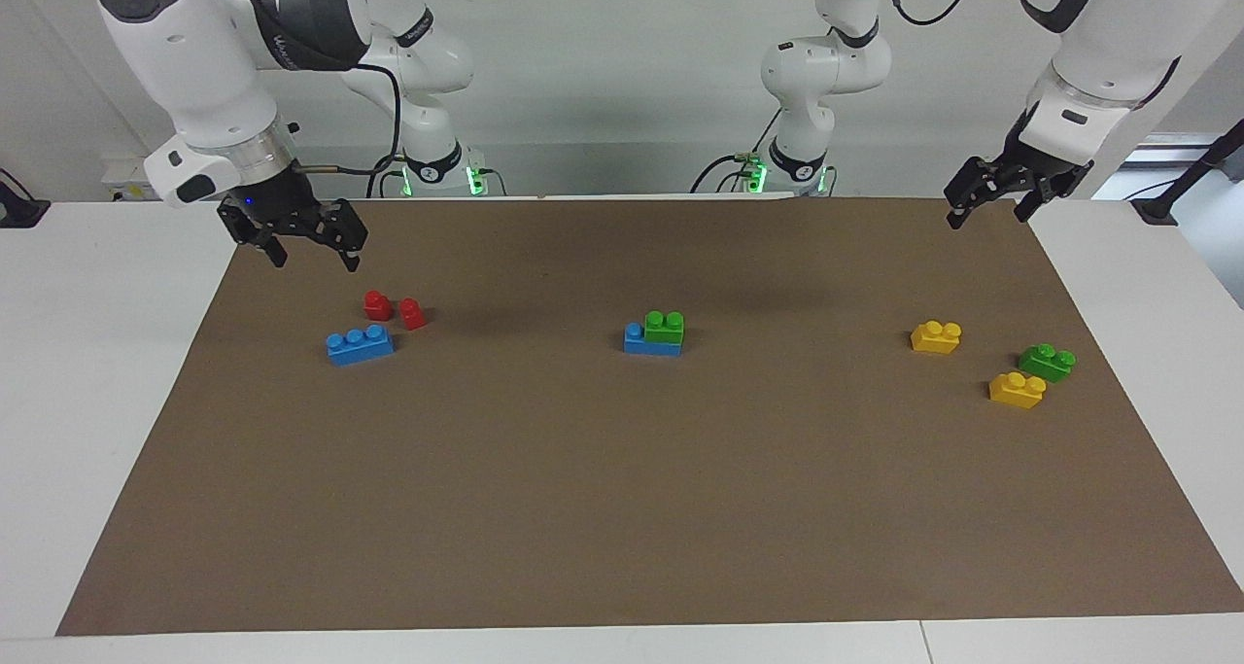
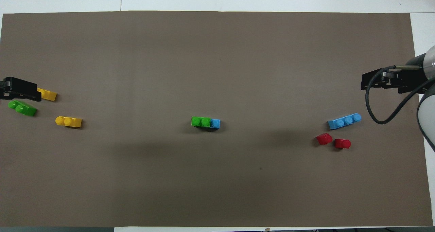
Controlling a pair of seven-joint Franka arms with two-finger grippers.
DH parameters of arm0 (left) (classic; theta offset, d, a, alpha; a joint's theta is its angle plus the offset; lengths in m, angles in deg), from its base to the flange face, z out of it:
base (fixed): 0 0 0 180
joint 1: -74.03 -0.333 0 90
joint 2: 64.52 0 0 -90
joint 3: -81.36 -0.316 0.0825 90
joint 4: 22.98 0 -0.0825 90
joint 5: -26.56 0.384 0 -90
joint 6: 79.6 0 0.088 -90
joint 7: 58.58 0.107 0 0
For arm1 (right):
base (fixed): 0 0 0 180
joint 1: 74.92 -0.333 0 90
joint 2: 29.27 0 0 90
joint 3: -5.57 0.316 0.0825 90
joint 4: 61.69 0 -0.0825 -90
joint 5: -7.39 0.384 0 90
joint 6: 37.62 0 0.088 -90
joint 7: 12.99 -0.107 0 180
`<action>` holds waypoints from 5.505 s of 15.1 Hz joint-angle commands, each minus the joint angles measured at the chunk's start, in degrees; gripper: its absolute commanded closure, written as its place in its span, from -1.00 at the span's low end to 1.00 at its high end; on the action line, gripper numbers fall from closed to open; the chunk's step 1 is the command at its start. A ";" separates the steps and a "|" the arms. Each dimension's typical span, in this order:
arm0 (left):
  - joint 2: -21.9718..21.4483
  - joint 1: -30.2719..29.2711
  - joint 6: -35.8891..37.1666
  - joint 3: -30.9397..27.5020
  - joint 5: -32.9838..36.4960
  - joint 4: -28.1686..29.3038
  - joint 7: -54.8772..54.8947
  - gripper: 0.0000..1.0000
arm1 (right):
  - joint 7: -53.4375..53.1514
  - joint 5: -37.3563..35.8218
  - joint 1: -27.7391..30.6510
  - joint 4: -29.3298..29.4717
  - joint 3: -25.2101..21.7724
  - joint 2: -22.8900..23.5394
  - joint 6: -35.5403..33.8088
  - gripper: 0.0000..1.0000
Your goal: Remove green block with left arm and hold with right
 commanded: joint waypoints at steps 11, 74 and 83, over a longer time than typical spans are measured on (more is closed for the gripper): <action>-0.96 0.27 0.07 -0.06 0.38 0.40 0.27 -1.00 | -1.22 0.73 0.47 -0.40 0.42 -0.59 -0.10 -1.00; 7.74 34.81 -38.25 -0.06 -5.86 24.05 -118.28 -1.00 | -88.49 32.72 -31.61 -18.24 0.77 18.05 45.34 -0.98; 13.44 36.48 -41.76 -0.06 -2.00 23.70 -124.61 -1.00 | -88.40 32.99 -33.45 -20.00 0.77 18.92 48.94 -0.98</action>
